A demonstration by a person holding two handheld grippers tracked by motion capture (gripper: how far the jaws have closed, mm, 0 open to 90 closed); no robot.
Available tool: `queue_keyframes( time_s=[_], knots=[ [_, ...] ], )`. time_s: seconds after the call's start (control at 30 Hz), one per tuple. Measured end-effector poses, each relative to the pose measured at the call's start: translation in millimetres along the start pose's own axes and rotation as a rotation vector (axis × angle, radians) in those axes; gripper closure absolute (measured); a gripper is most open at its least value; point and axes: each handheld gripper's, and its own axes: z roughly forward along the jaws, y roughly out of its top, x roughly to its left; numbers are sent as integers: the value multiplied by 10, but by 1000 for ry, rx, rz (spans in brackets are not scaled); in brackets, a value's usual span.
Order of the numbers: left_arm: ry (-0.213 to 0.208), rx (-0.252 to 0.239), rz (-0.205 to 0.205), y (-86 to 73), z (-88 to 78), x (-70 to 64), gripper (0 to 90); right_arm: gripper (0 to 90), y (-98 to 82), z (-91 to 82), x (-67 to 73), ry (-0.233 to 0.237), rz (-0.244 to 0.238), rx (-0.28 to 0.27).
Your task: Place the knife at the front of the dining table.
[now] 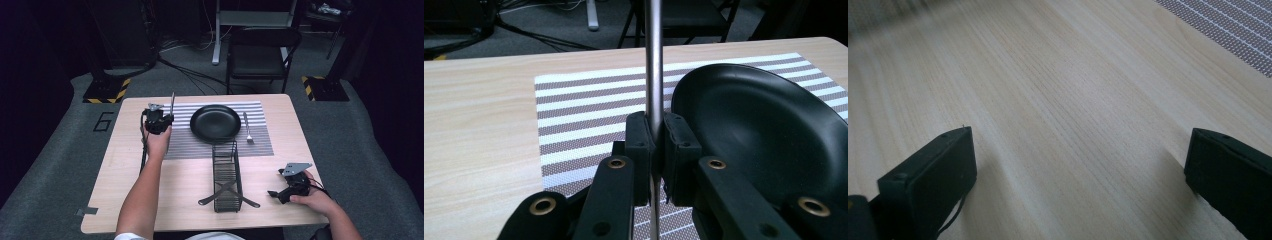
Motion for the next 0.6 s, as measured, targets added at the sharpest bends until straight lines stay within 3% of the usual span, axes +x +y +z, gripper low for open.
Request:
queue_keyframes(
  time_s=[0.33,0.6],
  knots=[
    [51,35,-26,-74,161,-2,825,0,0,0,1,-1,1,0],
    [103,20,-56,-132,298,-6,825,0,0,0,0,0,0,0]
  ],
)
